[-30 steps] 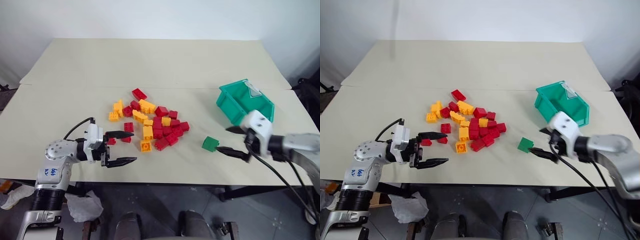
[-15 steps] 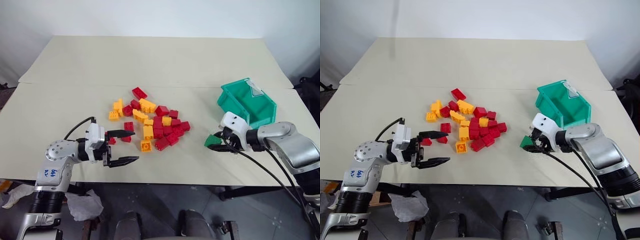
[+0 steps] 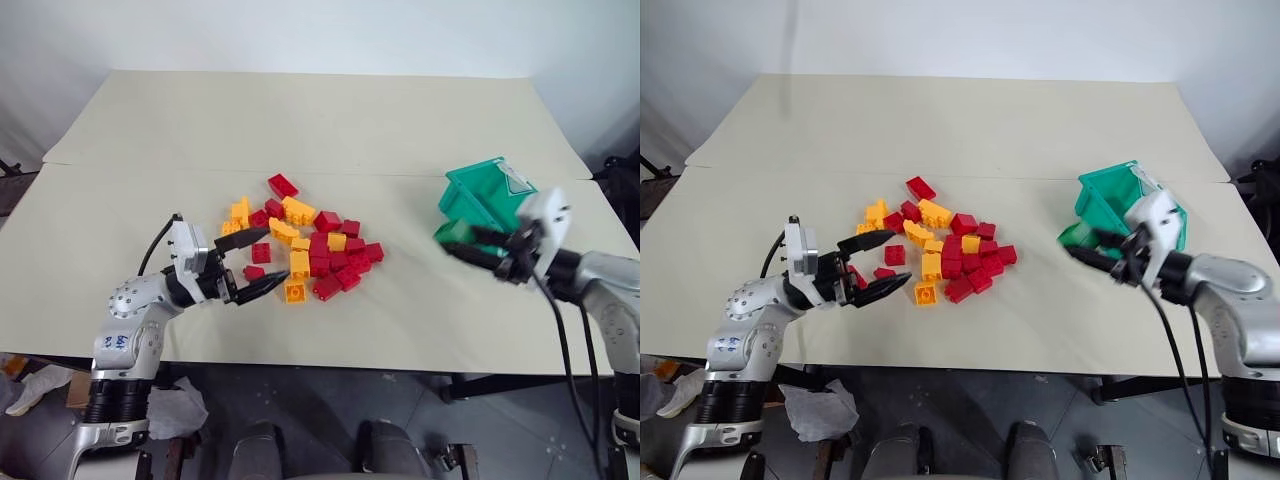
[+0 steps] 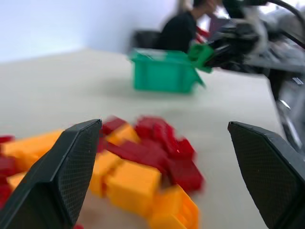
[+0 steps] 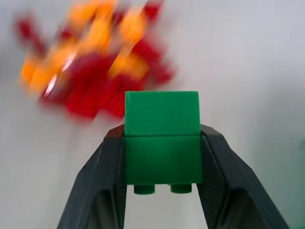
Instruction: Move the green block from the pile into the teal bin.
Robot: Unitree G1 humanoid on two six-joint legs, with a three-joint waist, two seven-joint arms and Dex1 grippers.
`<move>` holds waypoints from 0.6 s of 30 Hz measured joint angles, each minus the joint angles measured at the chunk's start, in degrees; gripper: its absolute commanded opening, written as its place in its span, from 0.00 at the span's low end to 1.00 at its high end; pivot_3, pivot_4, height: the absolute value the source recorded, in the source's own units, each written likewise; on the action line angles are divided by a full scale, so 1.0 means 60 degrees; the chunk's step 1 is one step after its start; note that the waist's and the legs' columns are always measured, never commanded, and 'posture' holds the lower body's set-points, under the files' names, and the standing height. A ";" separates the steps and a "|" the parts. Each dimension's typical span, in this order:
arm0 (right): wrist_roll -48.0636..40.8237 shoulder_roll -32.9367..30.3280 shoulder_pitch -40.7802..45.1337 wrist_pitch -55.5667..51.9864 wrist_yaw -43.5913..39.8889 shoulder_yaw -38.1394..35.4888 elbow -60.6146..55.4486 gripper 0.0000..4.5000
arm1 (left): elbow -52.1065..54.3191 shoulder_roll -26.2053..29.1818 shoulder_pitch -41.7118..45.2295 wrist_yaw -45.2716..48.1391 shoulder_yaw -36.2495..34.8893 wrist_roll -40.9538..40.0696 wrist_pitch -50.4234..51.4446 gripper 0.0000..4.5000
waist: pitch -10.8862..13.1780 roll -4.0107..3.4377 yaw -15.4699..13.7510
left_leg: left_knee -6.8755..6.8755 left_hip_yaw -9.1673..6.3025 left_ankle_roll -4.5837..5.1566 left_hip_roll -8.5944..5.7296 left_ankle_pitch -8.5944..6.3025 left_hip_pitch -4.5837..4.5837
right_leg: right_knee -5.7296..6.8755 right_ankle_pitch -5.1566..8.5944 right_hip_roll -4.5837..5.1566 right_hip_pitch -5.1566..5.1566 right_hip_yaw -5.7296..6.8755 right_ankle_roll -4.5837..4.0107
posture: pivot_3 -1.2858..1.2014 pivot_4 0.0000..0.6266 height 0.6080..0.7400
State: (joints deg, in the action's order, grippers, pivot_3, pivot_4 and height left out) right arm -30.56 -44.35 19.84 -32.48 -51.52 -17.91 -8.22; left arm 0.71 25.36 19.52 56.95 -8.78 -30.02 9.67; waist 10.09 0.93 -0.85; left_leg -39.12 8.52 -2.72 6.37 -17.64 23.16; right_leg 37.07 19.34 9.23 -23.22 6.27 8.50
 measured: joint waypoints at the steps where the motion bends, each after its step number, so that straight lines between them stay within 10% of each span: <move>1: 0.0072 -0.0022 0.0111 0.0068 0.0297 -0.0222 0.0161 0.33 | 0.0123 -0.0090 0.0018 -0.0242 -0.0027 -0.0016 0.0077 1.00 | 0.0000 0.0000 0.0017 | 0.0000 -0.0001 0.0000 0.0000 0.0000 -0.0001 | 0.0002 0.0000 0.0000 0.0000 0.0000 -0.0001 | 0.52 0.24 1.00; 13: 0.2716 -0.0300 0.3821 0.1539 0.1883 0.1083 0.5939 0.33 | 0.0564 -0.0368 0.0027 -0.0797 0.0161 -0.0099 0.0589 1.00 | 0.0001 -0.0007 0.0306 | 0.0017 0.0014 -0.0003 0.0000 0.0005 -0.0008 | 0.0002 -0.0001 0.0000 -0.0007 -0.0007 -0.0001 | 0.52 0.24 1.00; 18: 0.3067 -0.0080 0.4422 0.2162 0.1639 0.1462 0.7234 0.71 | 0.0572 -0.0272 -0.0037 -0.0730 0.0142 -0.0099 0.0587 1.00 | 0.0001 -0.0007 0.0358 | 0.0023 0.0013 -0.0002 0.0000 0.0004 -0.0004 | -0.0001 -0.0002 0.0000 -0.0007 -0.0006 0.0001 | 0.52 0.24 1.00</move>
State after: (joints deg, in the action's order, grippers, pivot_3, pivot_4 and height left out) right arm -12.16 -44.83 46.37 -19.50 -41.69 -9.14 35.18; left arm 4.14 23.73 19.30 52.57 -7.93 -30.61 13.19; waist 10.10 0.89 1.29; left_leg -38.99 8.59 -2.73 6.37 -17.61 23.13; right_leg 37.06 19.33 9.23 -23.26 6.23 8.50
